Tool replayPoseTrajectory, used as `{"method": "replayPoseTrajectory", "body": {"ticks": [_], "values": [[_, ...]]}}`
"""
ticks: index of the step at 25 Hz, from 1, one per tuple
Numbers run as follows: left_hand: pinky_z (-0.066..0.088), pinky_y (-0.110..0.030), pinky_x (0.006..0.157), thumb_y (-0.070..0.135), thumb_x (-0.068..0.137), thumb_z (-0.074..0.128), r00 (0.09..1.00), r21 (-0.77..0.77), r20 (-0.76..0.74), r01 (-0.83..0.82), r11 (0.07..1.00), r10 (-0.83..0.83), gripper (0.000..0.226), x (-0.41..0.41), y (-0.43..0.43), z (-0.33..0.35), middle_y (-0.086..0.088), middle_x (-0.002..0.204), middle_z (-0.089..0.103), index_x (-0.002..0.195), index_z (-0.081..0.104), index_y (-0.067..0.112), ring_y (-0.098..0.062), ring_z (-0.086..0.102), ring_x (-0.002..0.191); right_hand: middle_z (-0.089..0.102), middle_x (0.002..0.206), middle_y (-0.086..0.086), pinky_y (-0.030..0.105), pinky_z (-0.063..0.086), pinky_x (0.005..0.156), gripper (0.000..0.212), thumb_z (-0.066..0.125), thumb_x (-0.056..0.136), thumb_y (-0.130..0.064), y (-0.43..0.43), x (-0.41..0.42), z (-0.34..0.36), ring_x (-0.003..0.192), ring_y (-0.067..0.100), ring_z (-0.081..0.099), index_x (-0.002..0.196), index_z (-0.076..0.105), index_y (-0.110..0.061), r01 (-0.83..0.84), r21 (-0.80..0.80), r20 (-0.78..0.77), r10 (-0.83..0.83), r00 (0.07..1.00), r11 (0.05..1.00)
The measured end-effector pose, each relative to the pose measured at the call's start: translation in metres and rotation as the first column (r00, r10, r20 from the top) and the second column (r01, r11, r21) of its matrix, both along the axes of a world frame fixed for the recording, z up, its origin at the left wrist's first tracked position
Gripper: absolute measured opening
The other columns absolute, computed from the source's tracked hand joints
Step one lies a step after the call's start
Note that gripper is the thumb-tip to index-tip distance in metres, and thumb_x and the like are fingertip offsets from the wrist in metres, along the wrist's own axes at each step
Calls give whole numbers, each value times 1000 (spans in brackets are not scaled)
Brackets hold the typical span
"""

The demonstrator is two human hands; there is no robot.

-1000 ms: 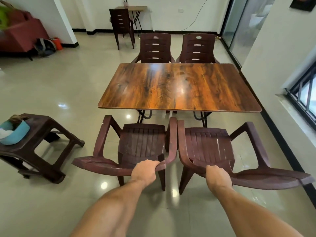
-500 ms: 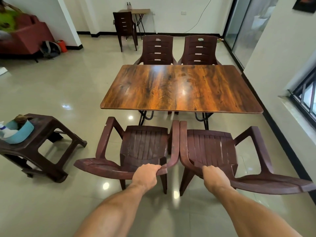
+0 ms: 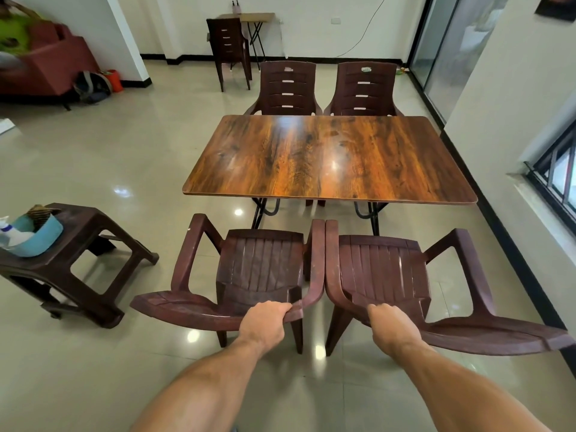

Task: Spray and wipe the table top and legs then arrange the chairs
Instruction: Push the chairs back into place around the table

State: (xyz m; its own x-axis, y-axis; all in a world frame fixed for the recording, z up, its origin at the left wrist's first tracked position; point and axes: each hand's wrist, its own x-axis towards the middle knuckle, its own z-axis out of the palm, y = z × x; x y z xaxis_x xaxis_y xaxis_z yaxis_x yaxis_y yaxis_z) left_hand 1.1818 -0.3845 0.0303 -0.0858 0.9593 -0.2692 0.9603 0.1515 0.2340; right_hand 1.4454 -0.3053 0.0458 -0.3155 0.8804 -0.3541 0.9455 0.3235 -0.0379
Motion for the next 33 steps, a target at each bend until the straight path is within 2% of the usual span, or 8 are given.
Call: {"method": "replayPoseTrajectory", "body": {"ticks": [9,12,14,18,22,27,29,33], "values": [[49,-38,97,12,85,54,998,-18,-16,66,998,-67,42,-3,-1,2,5,118,72,123,62,31,-25,67,109,66,115,3,36,53,86,24,51,95,-11,-1,0,-2,102,24,64,117,56,-18,1,-23,-41,-2,999,1000],[32,-43,120,29,90,59,991,-81,-49,119,990,-123,66,-2,4,0,0,151,52,153,37,23,-21,48,139,52,145,-2,39,42,112,67,57,90,-60,-2,5,-5,132,21,50,143,44,-21,0,-21,-118,-2,993,1000],[20,-45,126,40,96,59,992,-96,-48,115,989,-120,79,3,7,-4,0,166,30,161,19,20,-19,28,153,20,165,-2,42,16,125,91,43,90,-74,-6,12,-6,153,21,17,159,20,-20,-23,6,-105,24,994,1000],[7,-41,129,10,101,52,980,-66,-106,160,985,-166,80,12,11,-7,-1,172,-2,163,3,19,-18,0,158,-13,167,1,39,-1,125,74,41,103,-33,-11,19,-13,153,17,-13,160,-4,-19,-67,62,-85,72,994,996],[10,-35,129,-8,94,45,985,-122,-43,161,979,-167,84,12,13,-7,-5,172,-3,163,2,13,-19,2,159,5,168,1,32,11,123,71,35,98,7,-10,14,-10,155,16,6,160,11,-19,-25,38,-153,30,988,999],[9,-37,129,-6,92,45,982,-199,-39,173,965,-184,81,10,17,-4,-14,171,0,162,5,5,-26,3,159,55,143,1,39,48,102,50,41,95,1,-8,15,-8,124,24,58,140,46,-20,2,-35,-133,-7,991,999],[8,-37,129,-6,92,45,980,-214,-33,185,959,-196,80,11,17,-2,-13,171,1,162,7,5,-26,4,159,65,123,-1,40,53,91,41,43,94,-2,-7,16,-8,105,23,64,127,52,-24,6,-61,-121,-13,993,998],[8,-37,129,-6,92,45,978,-216,-37,192,957,-204,79,11,17,2,-14,171,1,162,10,6,-26,3,159,64,123,-2,38,52,91,43,44,93,-2,-5,15,-8,107,23,63,130,52,-24,-6,-51,-130,0,991,999]]}}
